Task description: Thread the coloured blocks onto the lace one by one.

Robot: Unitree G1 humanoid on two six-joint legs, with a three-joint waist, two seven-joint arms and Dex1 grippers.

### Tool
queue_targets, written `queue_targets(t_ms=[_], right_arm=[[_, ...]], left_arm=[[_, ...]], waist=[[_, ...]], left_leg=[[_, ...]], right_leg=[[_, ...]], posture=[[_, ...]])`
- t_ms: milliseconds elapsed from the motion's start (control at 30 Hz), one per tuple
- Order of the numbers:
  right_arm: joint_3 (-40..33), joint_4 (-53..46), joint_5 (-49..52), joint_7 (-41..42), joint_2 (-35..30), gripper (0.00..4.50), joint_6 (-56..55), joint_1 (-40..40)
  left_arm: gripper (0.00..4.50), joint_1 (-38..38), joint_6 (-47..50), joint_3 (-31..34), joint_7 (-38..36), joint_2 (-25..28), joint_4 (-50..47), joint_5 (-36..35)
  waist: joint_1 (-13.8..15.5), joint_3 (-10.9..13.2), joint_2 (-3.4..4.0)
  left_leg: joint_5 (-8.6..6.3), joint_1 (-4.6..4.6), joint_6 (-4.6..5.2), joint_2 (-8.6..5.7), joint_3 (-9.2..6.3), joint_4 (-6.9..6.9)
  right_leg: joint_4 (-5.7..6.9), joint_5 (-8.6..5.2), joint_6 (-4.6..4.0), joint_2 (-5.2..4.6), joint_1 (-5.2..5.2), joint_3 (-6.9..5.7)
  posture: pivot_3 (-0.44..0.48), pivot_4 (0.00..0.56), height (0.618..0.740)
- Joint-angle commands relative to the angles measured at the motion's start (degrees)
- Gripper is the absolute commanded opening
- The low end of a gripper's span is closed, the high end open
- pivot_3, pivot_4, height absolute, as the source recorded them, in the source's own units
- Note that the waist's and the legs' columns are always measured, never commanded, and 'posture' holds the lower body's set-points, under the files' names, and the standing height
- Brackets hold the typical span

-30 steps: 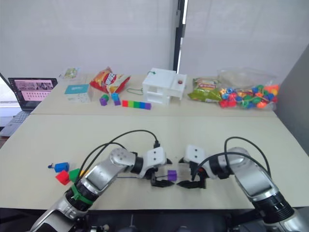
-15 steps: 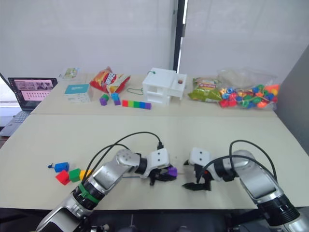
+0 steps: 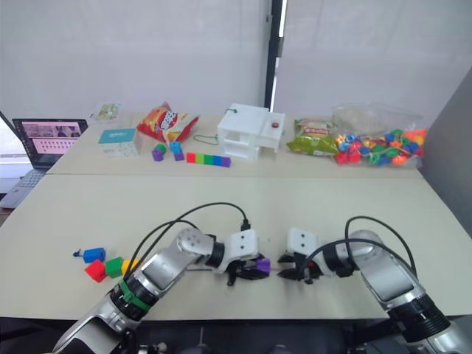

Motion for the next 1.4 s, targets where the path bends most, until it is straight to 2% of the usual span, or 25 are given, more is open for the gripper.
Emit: queue_targets(t_ms=[33, 367, 500, 600, 733, 900, 1033, 1400], right_arm=[[-1.40, -0.59, 0.89, -0.41, 0.32, 0.01, -0.44, 0.31], [-0.50, -0.66, 0.71, 0.35, 0.80, 0.00, -1.48, -1.03], [-0.04, -0.49, 0.07, 1.03, 0.17, 0.00, -2.02, -1.44], [-0.25, -0.46, 0.20, 1.74, 0.08, 0.00, -2.30, -1.38], [-0.26, 0.11, 0.22, 2.35, 0.05, 0.00, -3.06, -1.33], [-0.61, 1.31, -0.37, 2.96, -0.87, 0.00, -4.08, -1.25], [-1.64, 1.88, -0.38, 3.17, -2.68, 0.00, -3.84, -1.49], [-4.27, 7.43, -1.53, 2.01, -6.11, 0.00, -6.35, -2.23]], left_arm=[[1.34, 0.68, 0.71, -0.82, -0.89, 0.34, -0.66, 0.28], [1.34, 1.79, 0.90, 1.18, -1.41, 2.32, -2.72, -1.00], [1.34, 6.42, 0.50, 6.39, -4.80, 9.08, -8.98, -5.21], [1.34, 12.05, -2.36, 11.42, -10.88, 19.95, -11.26, -7.73], [1.34, 15.84, -11.76, 16.61, -14.98, 30.88, -2.94, -6.46], [1.34, 17.95, -20.59, 18.62, -17.45, 37.39, 4.63, -4.11], [1.34, 18.61, -24.10, 19.47, -16.81, 39.33, 7.60, -2.92], [1.34, 19.06, -24.38, 20.58, -17.85, 41.55, 8.87, -3.22]], waist=[[-0.02, 0.00, 0.00], [-0.20, -0.01, 0.01], [-0.59, -0.01, 0.02], [-0.97, -0.01, 0.02], [-1.00, 0.00, 0.03], [-1.01, -0.01, 0.06], [-1.37, -0.05, 0.14], [-1.65, -0.05, 0.20]], left_leg=[[0.00, 0.00, 0.00, 0.00, 0.00, 0.00], [0.00, 0.02, 0.00, 0.02, 0.00, 0.00], [0.01, -0.01, -0.02, 0.07, 0.02, -0.04], [0.01, 0.00, -0.03, 0.10, 0.03, -0.08], [0.01, 0.07, -0.03, 0.15, 0.03, -0.14], [0.01, 0.26, -0.04, 0.13, 0.07, -0.18], [0.01, 0.30, -0.04, 0.15, 0.13, -0.23], [0.01, 0.47, -0.04, 0.20, 0.29, -0.22]], right_leg=[[0.00, 0.00, 0.00, 0.00, 0.00, 0.00], [0.03, 0.00, 0.00, 0.03, -0.02, 0.01], [0.10, 0.00, -0.02, 0.08, -0.16, 0.07], [0.09, -0.01, -0.04, 0.06, -0.18, 0.08], [0.08, -0.02, -0.09, 0.01, -0.15, 0.04], [0.07, -0.02, -0.09, -0.05, -0.02, 0.01], [0.16, -0.03, -0.14, -0.04, -0.06, 0.02], [0.59, -0.14, -0.28, 0.02, -0.12, 0.09]], posture=[[0.000, 0.150, 0.740], [0.000, 0.150, 0.740], [0.000, 0.150, 0.740], [0.000, 0.150, 0.740], [0.000, 0.150, 0.740], [0.000, 0.150, 0.740], [0.000, 0.150, 0.740], [0.000, 0.150, 0.740]])
